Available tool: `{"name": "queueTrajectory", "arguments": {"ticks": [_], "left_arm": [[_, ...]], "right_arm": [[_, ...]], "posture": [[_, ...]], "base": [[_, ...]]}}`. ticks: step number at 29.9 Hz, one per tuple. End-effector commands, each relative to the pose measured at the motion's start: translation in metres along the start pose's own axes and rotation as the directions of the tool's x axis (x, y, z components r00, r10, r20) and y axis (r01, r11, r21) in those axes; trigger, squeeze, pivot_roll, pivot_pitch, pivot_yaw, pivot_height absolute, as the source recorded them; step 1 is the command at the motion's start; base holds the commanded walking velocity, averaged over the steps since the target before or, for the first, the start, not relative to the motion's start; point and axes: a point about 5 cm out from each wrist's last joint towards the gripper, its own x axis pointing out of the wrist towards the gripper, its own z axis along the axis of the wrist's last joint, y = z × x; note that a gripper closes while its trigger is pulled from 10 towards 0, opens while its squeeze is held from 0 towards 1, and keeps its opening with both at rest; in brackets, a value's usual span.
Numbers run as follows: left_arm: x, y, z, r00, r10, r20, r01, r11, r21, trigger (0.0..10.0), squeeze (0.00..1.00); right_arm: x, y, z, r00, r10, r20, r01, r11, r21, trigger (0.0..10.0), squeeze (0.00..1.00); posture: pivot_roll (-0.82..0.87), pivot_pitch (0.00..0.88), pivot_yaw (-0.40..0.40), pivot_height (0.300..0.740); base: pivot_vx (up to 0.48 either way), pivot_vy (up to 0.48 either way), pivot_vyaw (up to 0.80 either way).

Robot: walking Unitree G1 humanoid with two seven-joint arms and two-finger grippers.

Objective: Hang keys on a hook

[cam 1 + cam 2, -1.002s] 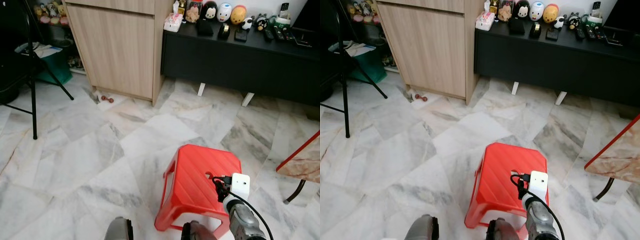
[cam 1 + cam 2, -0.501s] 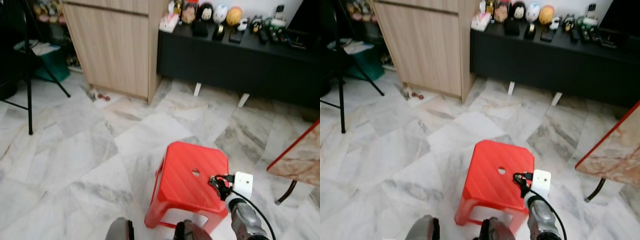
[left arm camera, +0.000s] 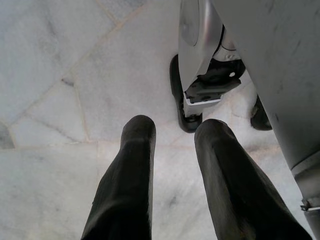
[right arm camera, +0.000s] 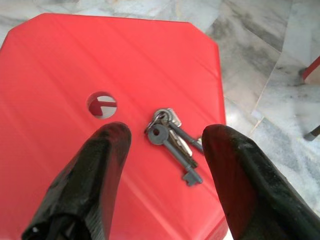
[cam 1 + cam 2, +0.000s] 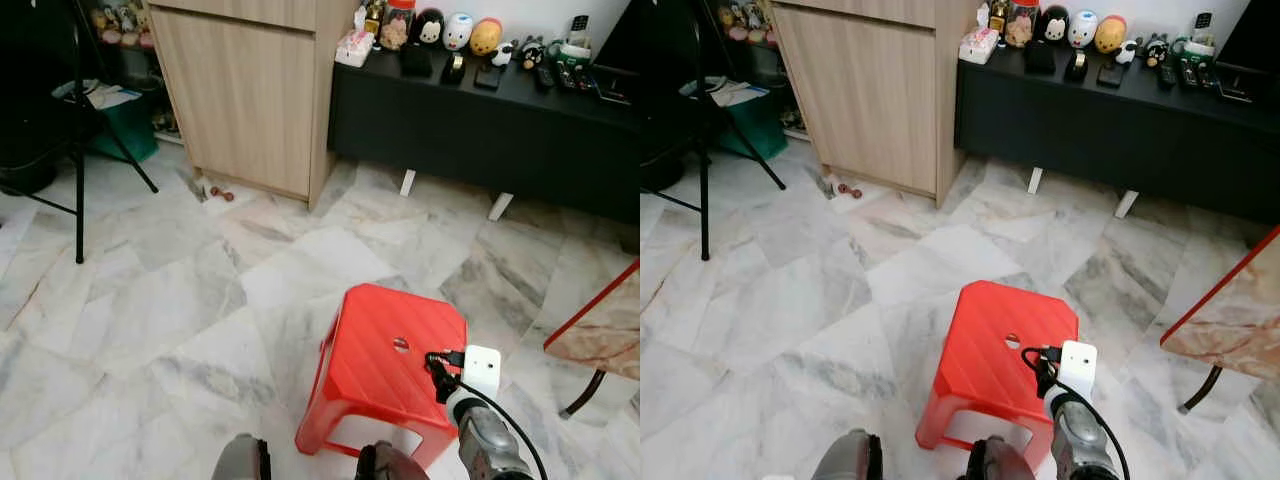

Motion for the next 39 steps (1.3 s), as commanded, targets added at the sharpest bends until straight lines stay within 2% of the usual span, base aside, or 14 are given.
{"name": "queueTrajectory", "arguments": {"ticks": [1, 10, 34, 39], "left_arm": [[0.0058, 0.0051, 0.0329, 0.992, 0.033, 0.121, -0.030, 0.999, -0.024, 10.0, 0.00], [0.0059, 0.0033, 0.0322, 0.993, 0.027, 0.119, -0.024, 0.999, -0.025, 10.0, 0.00], [0.0059, 0.0016, 0.0309, 0.993, 0.017, 0.113, -0.015, 1.000, -0.016, 10.0, 0.00], [0.0055, 0.0011, 0.0290, 0.994, 0.011, 0.110, -0.009, 1.000, -0.017, 10.0, 0.00]], "right_arm": [[-0.0006, -0.0046, -0.0018, 1.000, -0.012, -0.013, 0.012, 1.000, -0.002, 10.0, 0.00], [-0.0006, -0.0049, -0.0018, 1.000, -0.012, -0.015, 0.012, 1.000, -0.006, 10.0, 0.00], [-0.0011, -0.0035, -0.0035, 1.000, -0.007, -0.020, 0.007, 1.000, -0.008, 10.0, 0.00], [-0.0011, -0.0012, -0.0038, 1.000, -0.004, -0.018, 0.004, 1.000, -0.007, 10.0, 0.00]], "posture": [[0.08, 0.114, -0.109, 0.650], [0.08, 0.117, -0.111, 0.650], [0.08, 0.123, -0.110, 0.650], [0.07, 0.127, -0.108, 0.650]], "base": [[0.000, 0.000, 0.00], [0.000, 0.000, 0.00], [0.315, 0.000, 0.00], [0.000, 0.000, 0.00]]}}
